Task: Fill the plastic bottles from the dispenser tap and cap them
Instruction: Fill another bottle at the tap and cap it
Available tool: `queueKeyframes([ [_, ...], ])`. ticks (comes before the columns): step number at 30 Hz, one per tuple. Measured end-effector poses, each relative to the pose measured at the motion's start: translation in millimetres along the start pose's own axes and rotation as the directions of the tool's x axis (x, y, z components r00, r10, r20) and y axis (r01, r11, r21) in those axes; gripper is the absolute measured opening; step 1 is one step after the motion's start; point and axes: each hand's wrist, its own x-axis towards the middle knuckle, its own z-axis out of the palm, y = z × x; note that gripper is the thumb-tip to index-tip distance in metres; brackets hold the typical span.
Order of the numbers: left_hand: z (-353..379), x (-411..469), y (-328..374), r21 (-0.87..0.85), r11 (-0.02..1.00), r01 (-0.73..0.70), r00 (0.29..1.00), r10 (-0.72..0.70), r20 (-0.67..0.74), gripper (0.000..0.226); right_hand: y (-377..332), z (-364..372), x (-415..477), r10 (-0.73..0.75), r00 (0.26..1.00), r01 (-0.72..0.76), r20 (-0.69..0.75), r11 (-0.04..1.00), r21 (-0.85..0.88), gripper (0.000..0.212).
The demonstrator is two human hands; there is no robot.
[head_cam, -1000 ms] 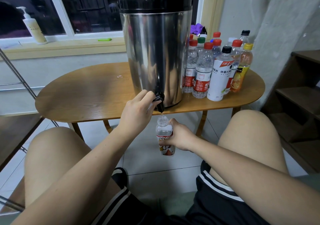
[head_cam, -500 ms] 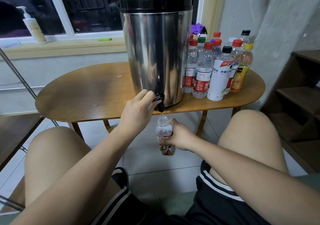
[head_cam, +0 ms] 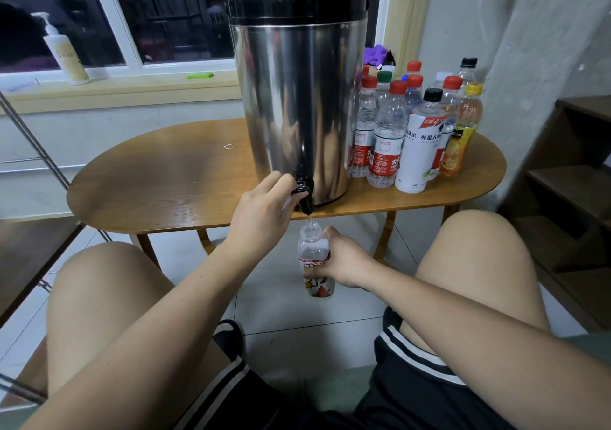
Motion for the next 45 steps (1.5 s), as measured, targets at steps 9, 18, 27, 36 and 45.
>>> queueKeyframes([
  [9, -0.3, 0.6, 1.0, 0.005, 1.000, -0.006, 1.000, 0.006, -0.019, 0.026, 0.0, -0.4, -0.5, 0.009, 1.000, -0.009, -0.005, 1.000, -0.016, 0.085],
  [18, -0.8, 0.4, 1.4, -0.009, 1.000, -0.010, 1.000, 0.010, -0.025, 0.029, -1.8, -2.1, -3.4, 0.012, 1.000, -0.012, 0.001, 1.000, -0.009, 0.082],
  [27, 0.7, 0.1, -0.6, -0.002, 1.000, -0.008, 1.000, 0.008, -0.009, 0.033, -2.2, -2.6, -4.5, 0.007, 1.000, -0.007, -0.002, 1.000, -0.002, 0.083],
  [36, 0.2, 0.0, 0.1, -0.011, 1.000, 0.000, 1.000, 0.000, -0.014, 0.031, -2.2, -1.7, -3.7, 0.006, 1.000, -0.006, -0.009, 1.000, -0.005, 0.084],
  [45, 0.3, 0.4, 1.0, -0.015, 1.000, 0.005, 1.000, -0.005, -0.025, 0.029, -1.5, -1.4, -2.8, -0.005, 1.000, 0.005, -0.010, 1.000, -0.021, 0.085],
])
